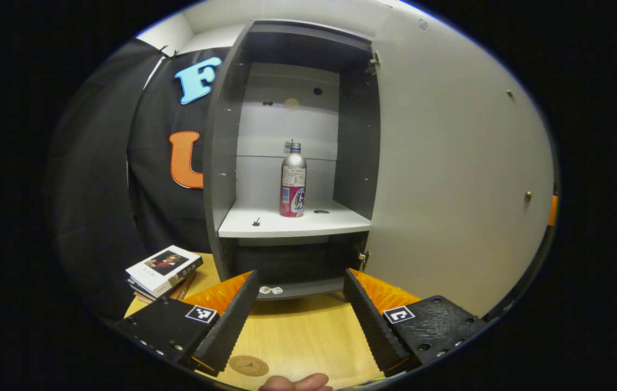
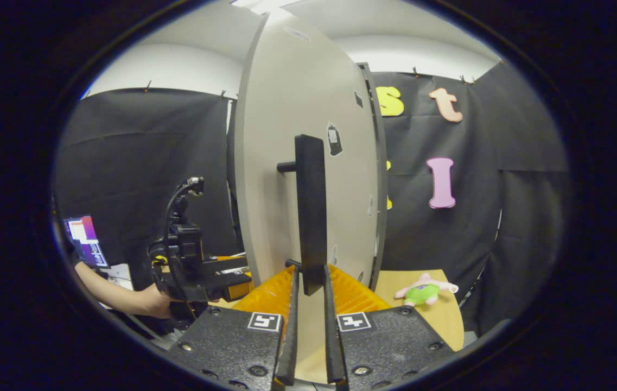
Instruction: Open the cabinet door with the right hand, grasp the bottle in the cabinet with the left hand and place it on the coaster, then close the cabinet door with the right hand.
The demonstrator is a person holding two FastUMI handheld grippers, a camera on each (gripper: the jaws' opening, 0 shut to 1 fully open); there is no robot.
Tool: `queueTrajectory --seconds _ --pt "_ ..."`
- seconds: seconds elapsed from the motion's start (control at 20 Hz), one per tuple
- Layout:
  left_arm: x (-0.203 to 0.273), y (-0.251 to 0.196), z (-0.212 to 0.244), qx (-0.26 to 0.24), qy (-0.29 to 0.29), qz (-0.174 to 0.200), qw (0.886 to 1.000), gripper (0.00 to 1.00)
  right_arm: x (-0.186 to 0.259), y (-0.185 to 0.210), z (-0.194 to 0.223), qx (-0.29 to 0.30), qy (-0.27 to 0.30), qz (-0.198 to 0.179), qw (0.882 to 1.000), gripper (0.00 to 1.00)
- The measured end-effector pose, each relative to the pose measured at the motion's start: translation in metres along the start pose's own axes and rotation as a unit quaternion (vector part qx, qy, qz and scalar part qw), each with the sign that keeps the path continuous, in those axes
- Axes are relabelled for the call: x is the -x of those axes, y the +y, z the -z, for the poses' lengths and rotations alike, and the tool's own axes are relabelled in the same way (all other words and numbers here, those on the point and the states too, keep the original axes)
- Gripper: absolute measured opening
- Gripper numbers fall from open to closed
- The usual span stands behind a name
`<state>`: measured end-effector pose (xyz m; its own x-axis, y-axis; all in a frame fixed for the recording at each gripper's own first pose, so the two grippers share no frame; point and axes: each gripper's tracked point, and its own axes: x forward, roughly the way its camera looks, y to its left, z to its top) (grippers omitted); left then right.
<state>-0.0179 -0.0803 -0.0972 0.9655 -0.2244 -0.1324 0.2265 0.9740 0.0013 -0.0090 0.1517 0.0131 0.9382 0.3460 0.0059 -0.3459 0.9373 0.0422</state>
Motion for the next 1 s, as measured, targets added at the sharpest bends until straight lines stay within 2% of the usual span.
queueTrajectory --seconds 0.3,0.65,0.7,0.75,0.85,0.9,1.0 --pt "-0.044 0.004 -0.005 -0.031 0.010 -0.019 0.999 0.96 0.015 -0.028 0.003 0.001 -0.009 0.066 0.998 0.40" --pt "-0.097 0.005 -0.036 -0.048 -0.013 -0.029 0.998 0.96 0.027 -0.052 0.004 -0.015 -0.018 0.115 0.993 0.41" --pt "-0.104 0.005 -0.040 -0.053 -0.016 -0.033 0.998 0.96 0.028 -0.057 0.004 -0.018 -0.018 0.122 0.992 0.41" --pt "-0.111 0.003 -0.043 -0.058 -0.020 -0.032 0.998 0.96 0.027 -0.064 0.005 -0.021 -0.016 0.133 0.991 0.49" --pt "-0.123 -0.001 -0.050 -0.074 -0.026 -0.033 0.996 0.95 0.033 -0.074 0.005 -0.019 -0.017 0.151 0.988 0.49" --pt "-0.128 -0.003 -0.054 -0.082 -0.031 -0.032 0.996 0.95 0.037 -0.082 0.004 -0.016 -0.019 0.166 0.986 0.46" --pt "-0.138 -0.010 -0.061 -0.093 -0.036 -0.026 0.995 0.96 0.039 -0.097 0.005 -0.023 -0.024 0.186 0.982 0.49"
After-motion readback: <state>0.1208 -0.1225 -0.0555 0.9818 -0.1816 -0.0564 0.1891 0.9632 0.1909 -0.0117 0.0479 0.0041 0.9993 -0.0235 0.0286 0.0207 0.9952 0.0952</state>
